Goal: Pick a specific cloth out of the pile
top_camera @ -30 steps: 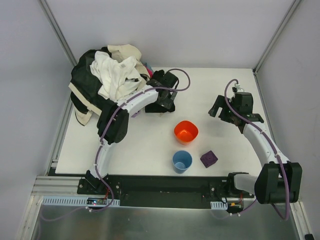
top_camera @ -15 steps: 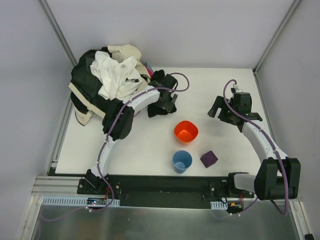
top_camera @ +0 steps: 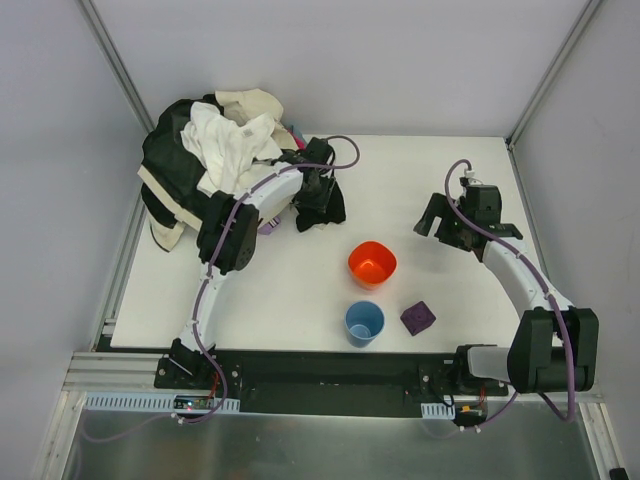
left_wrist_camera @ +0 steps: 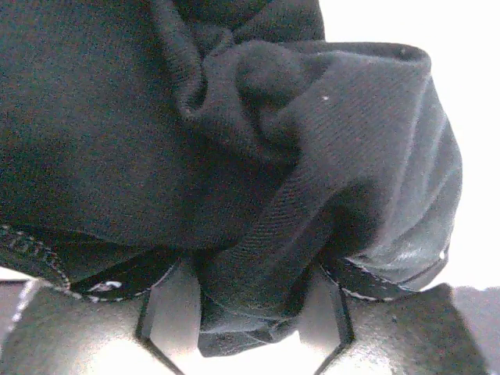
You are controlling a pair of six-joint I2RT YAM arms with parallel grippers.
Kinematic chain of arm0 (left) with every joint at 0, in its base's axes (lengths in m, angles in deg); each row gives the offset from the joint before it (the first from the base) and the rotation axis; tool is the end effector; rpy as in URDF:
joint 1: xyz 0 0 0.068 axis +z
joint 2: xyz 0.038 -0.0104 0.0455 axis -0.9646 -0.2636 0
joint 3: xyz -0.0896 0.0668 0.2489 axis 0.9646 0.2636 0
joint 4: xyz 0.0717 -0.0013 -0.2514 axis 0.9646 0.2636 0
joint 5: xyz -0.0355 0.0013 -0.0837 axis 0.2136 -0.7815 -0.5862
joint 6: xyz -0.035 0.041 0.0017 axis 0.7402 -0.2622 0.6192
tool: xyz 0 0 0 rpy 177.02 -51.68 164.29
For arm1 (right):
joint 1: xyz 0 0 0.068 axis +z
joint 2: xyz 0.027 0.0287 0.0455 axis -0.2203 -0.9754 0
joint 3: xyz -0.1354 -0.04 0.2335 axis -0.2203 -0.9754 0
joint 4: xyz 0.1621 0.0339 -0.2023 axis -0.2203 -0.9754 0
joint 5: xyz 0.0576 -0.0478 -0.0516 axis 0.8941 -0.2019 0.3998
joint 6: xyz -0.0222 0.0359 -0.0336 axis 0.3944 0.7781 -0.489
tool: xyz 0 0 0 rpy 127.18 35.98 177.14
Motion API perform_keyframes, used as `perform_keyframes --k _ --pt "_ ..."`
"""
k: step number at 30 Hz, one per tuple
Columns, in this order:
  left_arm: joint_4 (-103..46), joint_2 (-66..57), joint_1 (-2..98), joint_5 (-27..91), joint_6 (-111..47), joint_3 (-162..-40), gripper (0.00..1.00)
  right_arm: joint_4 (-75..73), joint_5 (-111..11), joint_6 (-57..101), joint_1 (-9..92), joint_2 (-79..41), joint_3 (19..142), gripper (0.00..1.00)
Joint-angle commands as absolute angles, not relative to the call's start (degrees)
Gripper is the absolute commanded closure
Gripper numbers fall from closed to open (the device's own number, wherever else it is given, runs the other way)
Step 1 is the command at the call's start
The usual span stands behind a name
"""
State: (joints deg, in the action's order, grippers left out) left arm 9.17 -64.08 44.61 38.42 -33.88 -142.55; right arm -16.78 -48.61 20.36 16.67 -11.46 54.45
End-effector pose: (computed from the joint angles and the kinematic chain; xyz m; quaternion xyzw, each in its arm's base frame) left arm 0.4459 -0.2598 0.1795 0.1700 0.9425 -0.1126 0.2648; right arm 0.2760 0.0247 0.2511 -0.0229 0.9046 0.1059 0.4123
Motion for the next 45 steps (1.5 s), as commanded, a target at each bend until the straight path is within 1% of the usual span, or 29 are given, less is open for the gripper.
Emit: perform_keyframes --k 1,4,6,14,22,28,35,41,45 --pt "11.4 -67.1 44.2 31.3 -33.5 -140.3 0.68 -16.2 -47.3 20.2 16.2 -11.1 57.3 0.04" --pt "11.5 -66.1 44.1 30.5 -33.8 -139.0 0.89 -16.5 -47.1 20.3 16.2 -10.6 57.3 0.04" --pt "11.4 -65.0 44.1 30.3 -33.9 -138.3 1.0 -16.6 -47.1 20.3 16.2 -10.3 57.4 0.04" --pt "11.4 -58.0 44.1 31.7 -34.7 -141.7 1.0 -17.6 -47.0 20.4 16.2 -8.3 57.6 0.04" --pt "11.4 -52.3 46.0 30.1 -33.9 -151.5 1.0 -19.2 -47.1 20.2 16.2 -5.9 58.2 0.04" --pt "11.4 -48.3 53.4 25.2 -30.1 -159.5 1.0 -19.9 -47.2 20.2 16.2 -4.5 57.9 0.04" --pt "11.4 -44.4 62.7 25.3 -28.1 -166.0 1.0 -20.1 -46.9 20.3 16.2 -3.9 57.7 0.04" --pt "11.4 -38.6 73.4 30.1 -27.4 -162.2 1.0 -20.1 -47.0 20.1 16.2 -3.2 57.4 0.04" --pt "11.4 -35.3 80.7 34.2 -26.0 -156.0 1.0 -19.8 -46.4 20.2 16.2 -3.7 57.1 0.04"
